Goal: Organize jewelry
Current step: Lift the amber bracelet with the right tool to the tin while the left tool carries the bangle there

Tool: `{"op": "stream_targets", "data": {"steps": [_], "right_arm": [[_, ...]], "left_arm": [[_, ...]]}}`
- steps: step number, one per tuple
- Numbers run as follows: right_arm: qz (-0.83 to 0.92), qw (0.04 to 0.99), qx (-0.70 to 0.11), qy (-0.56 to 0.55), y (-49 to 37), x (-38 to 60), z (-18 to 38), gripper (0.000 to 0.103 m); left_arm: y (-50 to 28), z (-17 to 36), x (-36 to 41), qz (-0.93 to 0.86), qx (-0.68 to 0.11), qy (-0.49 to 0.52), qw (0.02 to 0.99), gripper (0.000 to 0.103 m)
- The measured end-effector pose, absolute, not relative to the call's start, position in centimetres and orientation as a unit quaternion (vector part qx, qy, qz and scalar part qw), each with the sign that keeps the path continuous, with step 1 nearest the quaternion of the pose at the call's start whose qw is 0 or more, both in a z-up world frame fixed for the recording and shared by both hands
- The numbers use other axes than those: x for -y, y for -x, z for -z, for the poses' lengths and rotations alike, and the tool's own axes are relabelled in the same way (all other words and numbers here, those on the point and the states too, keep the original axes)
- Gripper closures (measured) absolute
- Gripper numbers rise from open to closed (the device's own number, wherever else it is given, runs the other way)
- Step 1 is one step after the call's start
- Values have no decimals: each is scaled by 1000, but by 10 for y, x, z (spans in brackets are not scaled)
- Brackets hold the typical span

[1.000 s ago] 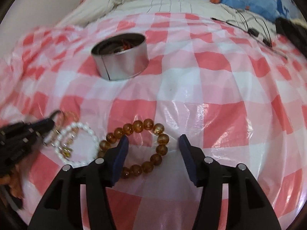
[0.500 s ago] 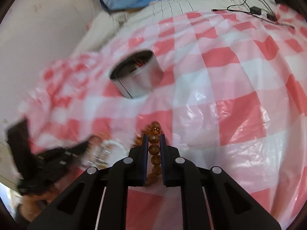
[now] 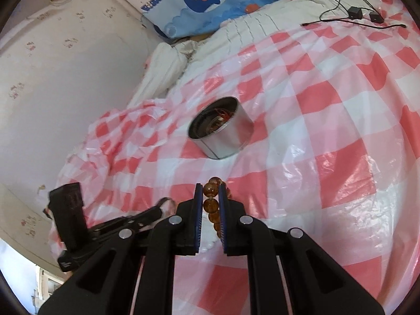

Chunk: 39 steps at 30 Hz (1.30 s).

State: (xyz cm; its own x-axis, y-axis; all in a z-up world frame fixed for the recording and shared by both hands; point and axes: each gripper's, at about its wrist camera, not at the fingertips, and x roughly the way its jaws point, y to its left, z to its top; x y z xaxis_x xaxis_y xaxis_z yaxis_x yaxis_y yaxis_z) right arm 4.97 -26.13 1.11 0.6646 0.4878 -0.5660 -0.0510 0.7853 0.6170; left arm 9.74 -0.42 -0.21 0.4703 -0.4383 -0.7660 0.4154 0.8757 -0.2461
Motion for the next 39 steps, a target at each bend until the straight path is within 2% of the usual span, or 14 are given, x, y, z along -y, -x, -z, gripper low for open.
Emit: {"op": "stream_targets", "data": {"steps": [16,24,33,39], "right_arm": [[-186,870,-352,-291,-74,259,-26,91],[-189,882,-325,-284,-89,264,-40,91],[-195,890,-307,-274,-103,272,-53,91],[-204,888,-309,-273,-122,271,-54,91]], "left_arm": [[-107,-18,31,259,-430,12,865,100],[-152,-38,35,241,-415,22,877,100],[-216,-41,79,239,-420,-2,875,100],[-242,-24,91,222,-444,-6,868,93]]}}
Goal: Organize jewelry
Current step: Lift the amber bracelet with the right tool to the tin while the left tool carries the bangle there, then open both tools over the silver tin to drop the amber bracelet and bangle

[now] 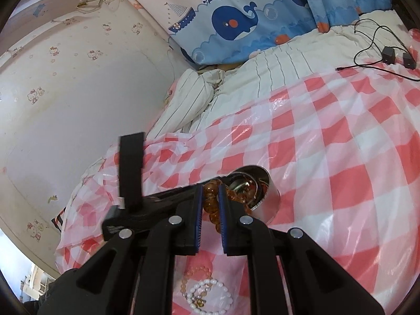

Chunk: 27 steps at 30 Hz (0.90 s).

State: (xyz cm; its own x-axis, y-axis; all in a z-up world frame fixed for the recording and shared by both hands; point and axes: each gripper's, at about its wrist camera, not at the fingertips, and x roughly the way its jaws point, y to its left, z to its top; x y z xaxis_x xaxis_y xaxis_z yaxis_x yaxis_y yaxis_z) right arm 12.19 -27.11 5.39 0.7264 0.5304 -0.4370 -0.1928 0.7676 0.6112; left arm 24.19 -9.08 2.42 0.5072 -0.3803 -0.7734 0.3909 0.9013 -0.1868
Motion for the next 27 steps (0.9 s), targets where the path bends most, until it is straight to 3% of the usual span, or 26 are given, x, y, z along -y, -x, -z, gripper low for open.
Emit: {"op": "stream_targets", "data": {"steps": [4,10,12,13,18,27], "right_arm": [[-217,887,-307,-269,-135,264,-60,91],[-255,862,-305,-315,-169,258,-55,90],[-208,867,-355,-281,-184,254,-41,80],[-174,872,-376,-262,-188,254,-32,65],[-129,882,-381,-243,-169,267,-27,64],[-110,876,-411,-227,-84,274,-24,45]], "left_arm": [[-236,-33,70,217,-425,18,878,75],[-216,-42,29,210,-409,44,887,65],[-210,-43,20,206,-407,50,888,64],[-208,-44,18,206,-406,52,889,64],[-183,-36,8,208,-412,61,885,60],[-111,-21,-10,195,-428,37,882,48]]}}
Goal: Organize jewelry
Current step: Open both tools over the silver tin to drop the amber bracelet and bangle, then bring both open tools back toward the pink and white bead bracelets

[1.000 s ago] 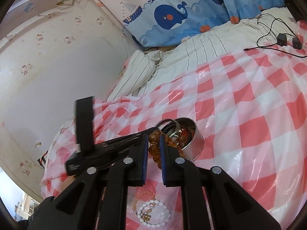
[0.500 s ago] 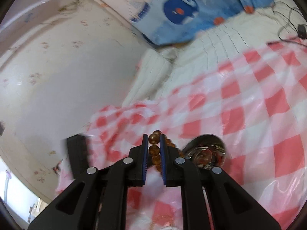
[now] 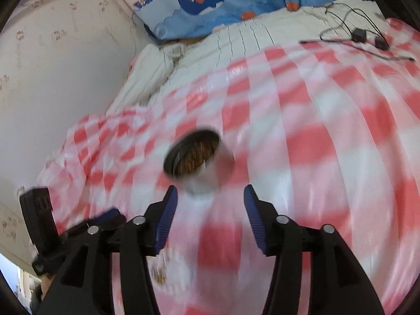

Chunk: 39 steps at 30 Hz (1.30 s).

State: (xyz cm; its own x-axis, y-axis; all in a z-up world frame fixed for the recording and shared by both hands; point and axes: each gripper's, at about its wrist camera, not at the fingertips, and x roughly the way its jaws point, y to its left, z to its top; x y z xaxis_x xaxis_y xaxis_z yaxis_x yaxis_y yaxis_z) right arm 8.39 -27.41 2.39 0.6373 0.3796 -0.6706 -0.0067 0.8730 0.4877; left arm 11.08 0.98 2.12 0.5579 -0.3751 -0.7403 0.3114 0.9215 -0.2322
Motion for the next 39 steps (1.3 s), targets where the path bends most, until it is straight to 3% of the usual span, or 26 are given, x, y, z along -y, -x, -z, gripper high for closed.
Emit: {"op": "stream_targets", "data": {"steps": [4,10,19,20,22,30,39], "right_arm": [[-113,882,-416,-187,-49,254,-26,34],[-109,883,-443,-109,-40,216,-12,34],[-39,877,-474,70,-59,166,21,34],[-21,876,-474,88,-60,168,23,30],[22,876,-473,94,-60,182,21,24],[-28,886,-462,-16,-53,215,4,23],[-39,884,-465,-4,-61,204,5,23]], "left_arm": [[-87,-21,-19,190,-429,28,883,46],[-67,-20,-22,175,-425,-32,887,45],[-70,-21,-21,178,-423,-45,887,44],[-71,-22,-17,180,-423,-48,887,44],[-72,-21,-10,184,-421,-57,886,44],[-80,-5,31,204,-438,-114,868,44],[-87,11,48,207,-446,-138,860,44]]}}
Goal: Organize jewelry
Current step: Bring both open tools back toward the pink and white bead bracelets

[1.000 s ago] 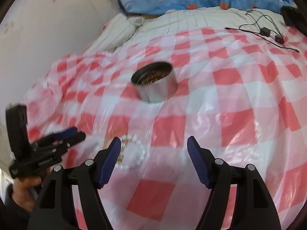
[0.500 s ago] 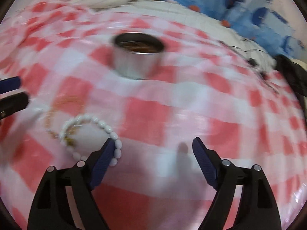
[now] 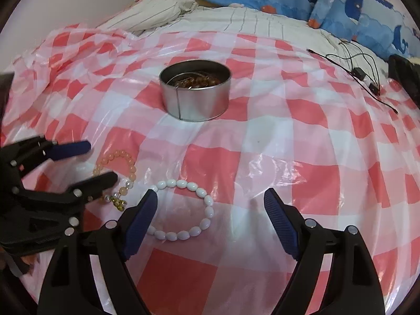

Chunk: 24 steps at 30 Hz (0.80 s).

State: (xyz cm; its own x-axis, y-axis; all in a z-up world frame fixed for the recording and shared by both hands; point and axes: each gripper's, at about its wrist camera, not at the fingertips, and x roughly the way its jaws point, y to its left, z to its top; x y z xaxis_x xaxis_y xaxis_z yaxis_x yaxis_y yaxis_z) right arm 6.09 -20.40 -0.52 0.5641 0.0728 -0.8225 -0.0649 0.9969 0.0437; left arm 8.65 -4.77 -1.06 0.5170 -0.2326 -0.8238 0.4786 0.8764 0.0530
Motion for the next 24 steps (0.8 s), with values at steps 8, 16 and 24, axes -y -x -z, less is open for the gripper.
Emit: {"op": "stream_targets", "data": {"steps": [8,16,24], "right_arm": [[-42,878,-477,3,-59,200,12,23],[-37,871,-490,7,-60,200,19,23],[-35,867,-497,10,-61,201,23,23]], "left_arm": [[-86,14,48,206,-447,-142,859,44],[-85,14,50,208,-447,-145,858,44],[-84,15,54,207,-445,-152,858,44]]}}
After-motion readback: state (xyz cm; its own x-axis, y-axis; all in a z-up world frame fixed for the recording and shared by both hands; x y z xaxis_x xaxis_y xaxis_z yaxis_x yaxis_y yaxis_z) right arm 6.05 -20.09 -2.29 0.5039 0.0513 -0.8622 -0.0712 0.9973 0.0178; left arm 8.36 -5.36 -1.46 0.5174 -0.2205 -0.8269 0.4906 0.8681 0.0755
